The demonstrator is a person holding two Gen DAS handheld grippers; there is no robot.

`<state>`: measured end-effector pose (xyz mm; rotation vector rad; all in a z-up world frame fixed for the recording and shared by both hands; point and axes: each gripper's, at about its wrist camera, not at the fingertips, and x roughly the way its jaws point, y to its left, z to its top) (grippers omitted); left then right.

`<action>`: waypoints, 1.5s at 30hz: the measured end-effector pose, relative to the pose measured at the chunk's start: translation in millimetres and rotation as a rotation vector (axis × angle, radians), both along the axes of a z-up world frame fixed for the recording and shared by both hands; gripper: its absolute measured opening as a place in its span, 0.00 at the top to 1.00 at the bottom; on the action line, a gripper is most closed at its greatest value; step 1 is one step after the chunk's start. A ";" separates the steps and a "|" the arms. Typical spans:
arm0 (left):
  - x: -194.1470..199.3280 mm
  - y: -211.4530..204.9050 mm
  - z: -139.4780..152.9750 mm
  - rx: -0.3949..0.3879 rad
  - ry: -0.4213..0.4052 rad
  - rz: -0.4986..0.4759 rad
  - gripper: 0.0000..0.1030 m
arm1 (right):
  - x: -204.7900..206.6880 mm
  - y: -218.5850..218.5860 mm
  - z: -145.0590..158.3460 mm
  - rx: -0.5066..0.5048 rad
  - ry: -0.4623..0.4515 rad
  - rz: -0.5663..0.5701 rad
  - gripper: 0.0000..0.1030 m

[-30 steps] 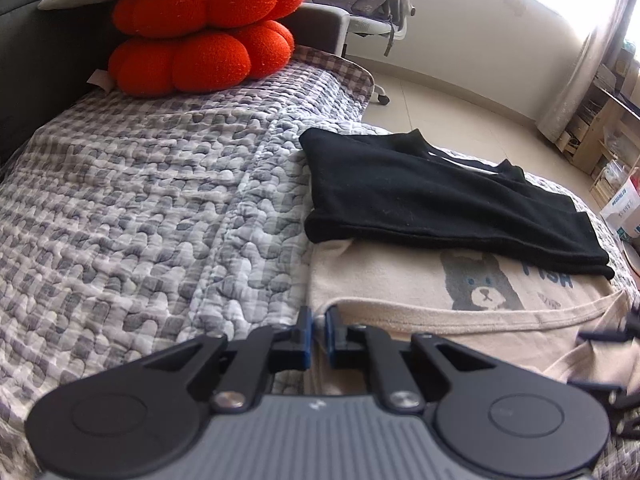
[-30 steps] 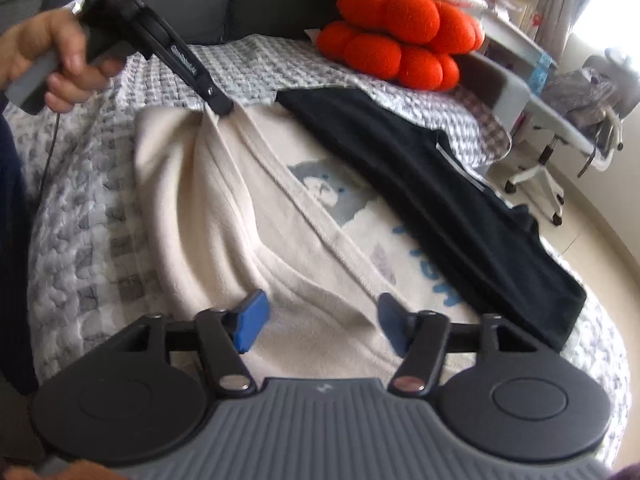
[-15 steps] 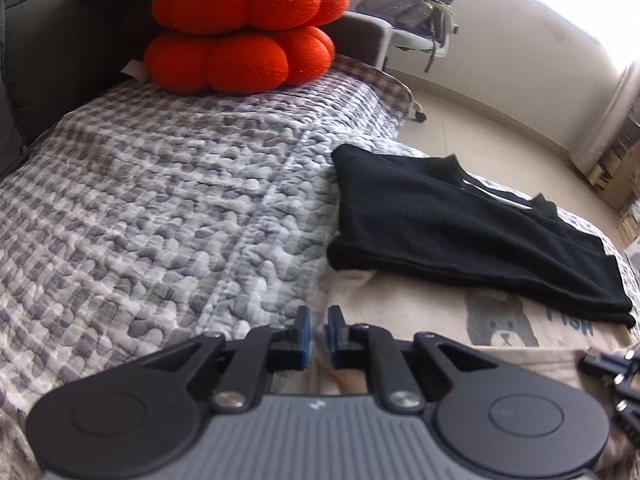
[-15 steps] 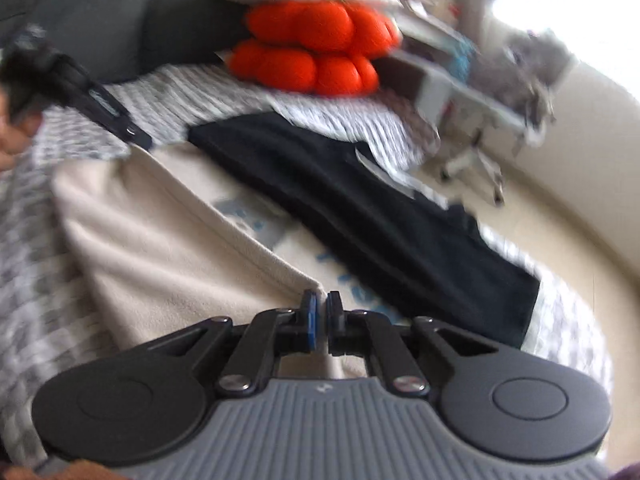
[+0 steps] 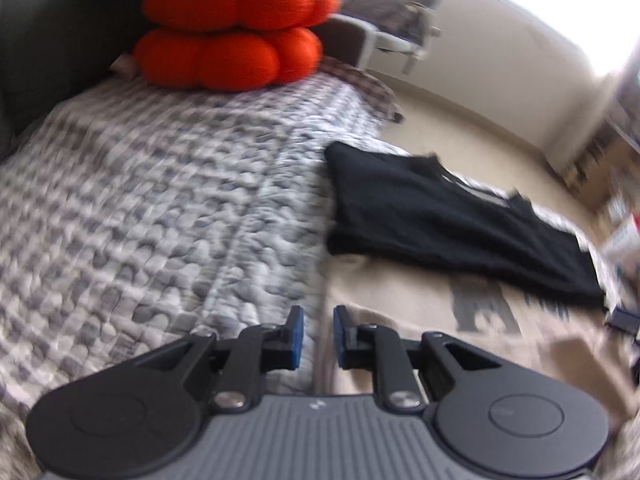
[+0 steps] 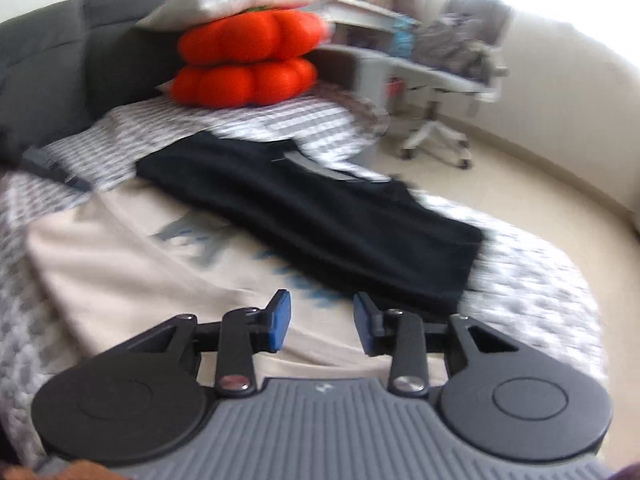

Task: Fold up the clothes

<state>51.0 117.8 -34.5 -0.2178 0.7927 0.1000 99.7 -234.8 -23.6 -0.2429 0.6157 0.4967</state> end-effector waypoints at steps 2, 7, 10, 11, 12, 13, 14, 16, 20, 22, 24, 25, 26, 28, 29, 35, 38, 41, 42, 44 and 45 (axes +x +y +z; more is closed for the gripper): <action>-1.8 -11.1 1.1 0.071 -0.008 -0.040 0.77 | 2.8 -23.7 2.7 0.002 0.021 -0.070 0.64; 1.4 -21.0 -2.8 0.117 0.018 -0.084 0.74 | -2.8 -50.9 3.7 0.031 0.056 -0.077 0.63; 0.0 -21.9 -2.7 0.139 0.009 -0.084 0.74 | -9.7 -44.3 -0.3 0.011 0.058 -0.009 0.63; 0.1 -21.8 -3.3 0.144 0.010 -0.083 0.74 | -11.7 -40.7 -2.2 -0.004 0.055 0.012 0.63; 0.3 -21.8 -3.9 0.149 0.011 -0.083 0.74 | -13.6 -37.1 -4.2 -0.020 0.052 0.034 0.64; 1.1 -22.2 -5.0 0.158 0.014 -0.079 0.74 | -15.5 -33.4 -6.1 -0.035 0.049 0.055 0.67; 1.9 -22.6 -6.2 0.168 0.016 -0.074 0.74 | -14.0 -26.5 -10.5 -0.069 0.050 0.057 0.83; 2.6 -22.1 -7.3 0.207 0.014 -0.035 0.78 | -6.1 -24.5 -14.3 -0.065 0.097 0.004 0.96; 0.5 -6.8 -3.4 0.210 0.004 0.034 0.93 | 16.7 -54.2 -10.3 0.149 0.257 -0.178 0.97; -1.4 0.5 -0.2 0.170 -0.008 0.038 0.93 | 24.5 -71.3 -11.1 0.242 0.322 -0.257 0.96; -2.1 3.4 1.5 0.149 -0.018 0.040 0.92 | 24.9 -73.8 -13.5 0.230 0.334 -0.264 0.95; -2.4 4.8 2.3 0.138 -0.023 0.040 0.92 | 21.2 -68.7 -12.9 0.202 0.320 -0.244 0.93; -2.5 5.4 2.9 0.112 -0.024 0.022 0.92 | 17.0 -63.3 -11.1 0.170 0.295 -0.211 0.86; -2.8 6.5 4.2 0.061 -0.027 -0.013 0.88 | 8.4 -55.4 -6.5 0.121 0.238 -0.153 0.83; -4.5 7.5 4.9 0.038 -0.030 -0.018 0.81 | 7.0 -54.6 -4.8 0.106 0.213 -0.134 0.72; -7.0 13.9 5.8 -0.054 -0.030 -0.035 0.48 | 0.6 -44.9 -4.3 0.026 0.109 -0.070 0.42; -2.9 2.0 1.4 -0.003 -0.010 -0.072 0.48 | 0.5 -37.4 -9.9 -0.011 0.108 -0.046 0.42; 1.8 -11.5 -3.3 0.065 -0.006 -0.125 0.51 | 0.4 -29.5 -16.6 -0.070 0.092 -0.036 0.56; 3.4 -17.1 -6.0 0.102 0.004 -0.136 0.62 | 0.1 -26.4 -19.3 -0.094 0.087 -0.032 0.73; 5.1 -27.4 -10.7 0.174 0.017 -0.157 0.79 | -1.6 -22.2 -21.3 -0.121 0.071 -0.028 0.83; 5.3 -32.0 -12.4 0.208 0.019 -0.166 0.84 | -3.2 -21.5 -20.1 -0.120 0.059 -0.030 0.87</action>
